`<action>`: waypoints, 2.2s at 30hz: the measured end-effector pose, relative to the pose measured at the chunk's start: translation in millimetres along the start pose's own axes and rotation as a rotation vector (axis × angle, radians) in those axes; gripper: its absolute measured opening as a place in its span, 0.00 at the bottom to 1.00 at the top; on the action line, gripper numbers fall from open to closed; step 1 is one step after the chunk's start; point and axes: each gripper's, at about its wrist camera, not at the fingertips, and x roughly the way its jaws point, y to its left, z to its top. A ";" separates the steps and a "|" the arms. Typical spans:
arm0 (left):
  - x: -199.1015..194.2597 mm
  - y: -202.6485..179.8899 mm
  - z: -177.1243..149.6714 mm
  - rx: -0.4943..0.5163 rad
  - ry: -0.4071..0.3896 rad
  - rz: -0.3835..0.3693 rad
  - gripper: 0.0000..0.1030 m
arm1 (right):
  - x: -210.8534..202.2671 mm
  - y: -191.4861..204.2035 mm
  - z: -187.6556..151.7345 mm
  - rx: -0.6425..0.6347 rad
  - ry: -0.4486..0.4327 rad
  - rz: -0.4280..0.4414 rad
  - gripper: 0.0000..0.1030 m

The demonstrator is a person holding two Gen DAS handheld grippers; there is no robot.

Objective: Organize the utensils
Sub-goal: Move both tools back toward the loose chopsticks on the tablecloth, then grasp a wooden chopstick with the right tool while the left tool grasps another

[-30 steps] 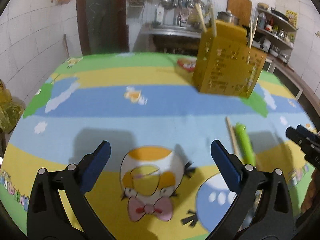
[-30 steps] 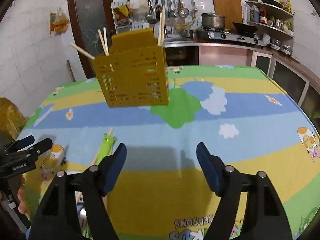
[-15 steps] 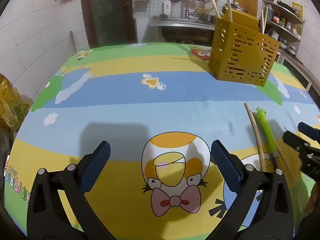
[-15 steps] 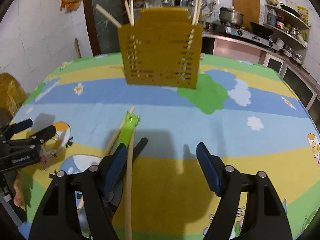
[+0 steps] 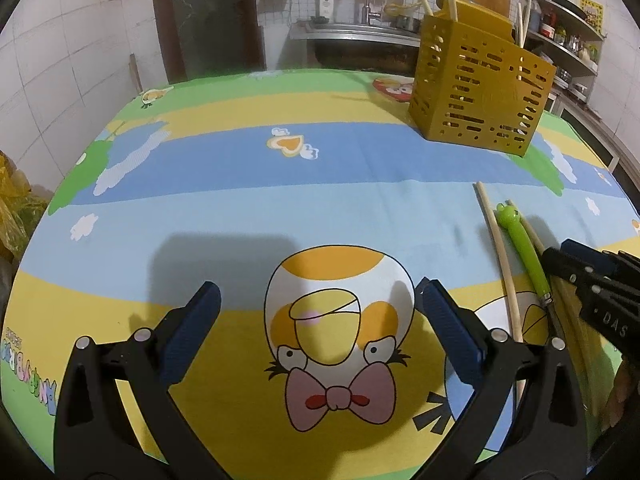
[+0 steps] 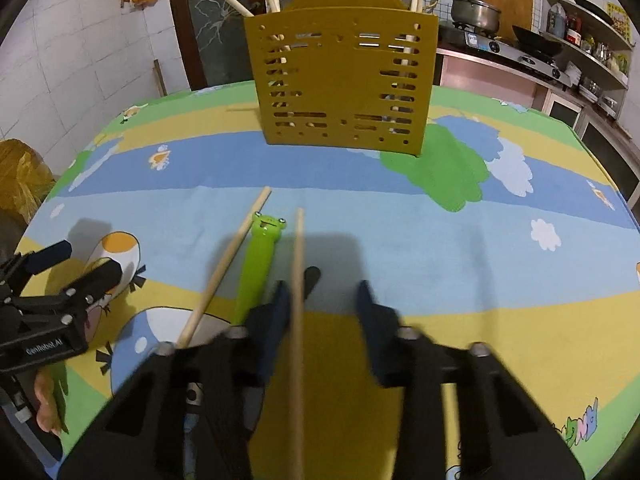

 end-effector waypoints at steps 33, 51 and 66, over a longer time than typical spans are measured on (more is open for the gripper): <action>27.7 -86.9 19.7 0.103 0.079 -0.055 0.94 | -13.9 -69.8 -5.7 0.121 -0.013 -0.070 0.51; 39.1 -105.7 43.3 0.126 0.106 -0.088 0.31 | 8.8 -60.7 10.3 0.125 0.029 -0.155 0.30; 6.6 -69.6 46.1 -0.010 0.013 -0.154 0.05 | -24.0 -61.3 12.4 0.182 -0.110 -0.074 0.06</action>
